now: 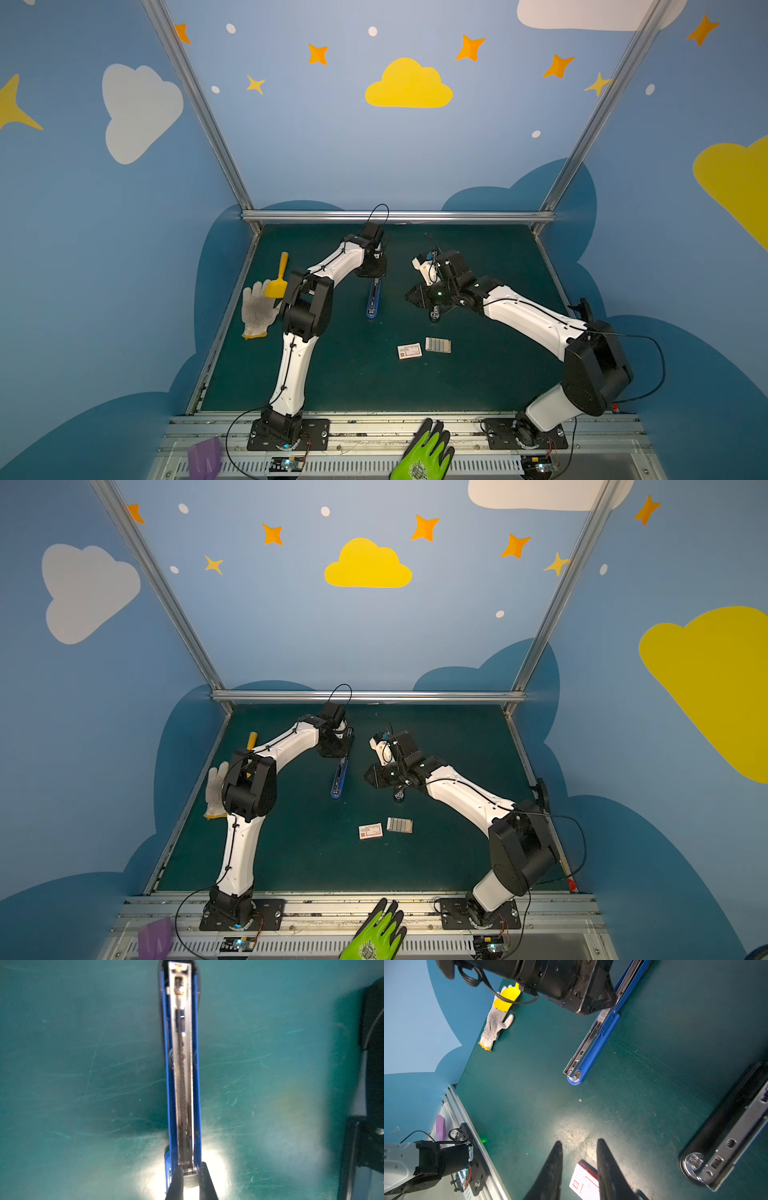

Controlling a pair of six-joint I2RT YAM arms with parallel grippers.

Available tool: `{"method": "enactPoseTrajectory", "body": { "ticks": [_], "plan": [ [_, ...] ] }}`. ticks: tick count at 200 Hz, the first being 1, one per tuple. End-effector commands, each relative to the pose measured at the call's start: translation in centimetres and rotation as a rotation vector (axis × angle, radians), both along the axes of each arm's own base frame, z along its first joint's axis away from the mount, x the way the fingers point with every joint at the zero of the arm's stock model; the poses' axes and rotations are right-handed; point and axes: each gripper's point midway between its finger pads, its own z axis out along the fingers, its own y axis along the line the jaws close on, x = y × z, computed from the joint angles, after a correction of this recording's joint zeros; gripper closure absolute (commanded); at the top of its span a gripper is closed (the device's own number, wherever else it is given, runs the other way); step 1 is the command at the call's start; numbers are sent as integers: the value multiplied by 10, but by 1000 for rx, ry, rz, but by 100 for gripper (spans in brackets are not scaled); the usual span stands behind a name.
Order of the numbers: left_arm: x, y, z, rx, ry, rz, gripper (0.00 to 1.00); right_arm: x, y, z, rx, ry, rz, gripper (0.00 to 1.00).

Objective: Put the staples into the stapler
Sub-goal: 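Hold the left gripper above the blue stapler's open channel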

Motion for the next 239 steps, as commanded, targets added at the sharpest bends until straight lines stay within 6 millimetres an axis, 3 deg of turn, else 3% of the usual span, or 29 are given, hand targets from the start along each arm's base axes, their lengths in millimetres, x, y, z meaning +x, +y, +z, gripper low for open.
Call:
{"method": "enactPoseTrajectory", "body": {
  "ticks": [1,90,239],
  "plan": [
    [-7,11,11,35,-4,4,91,-1,-3,7,10,-6,-10,71],
    [-5,7,37,-1,-53,1,93,-3,-4,5,12,-1,-14,70],
    [-10,6,7,30,-8,-8,93,-6,-8,6,10,-7,-23,70]
  ]
}}
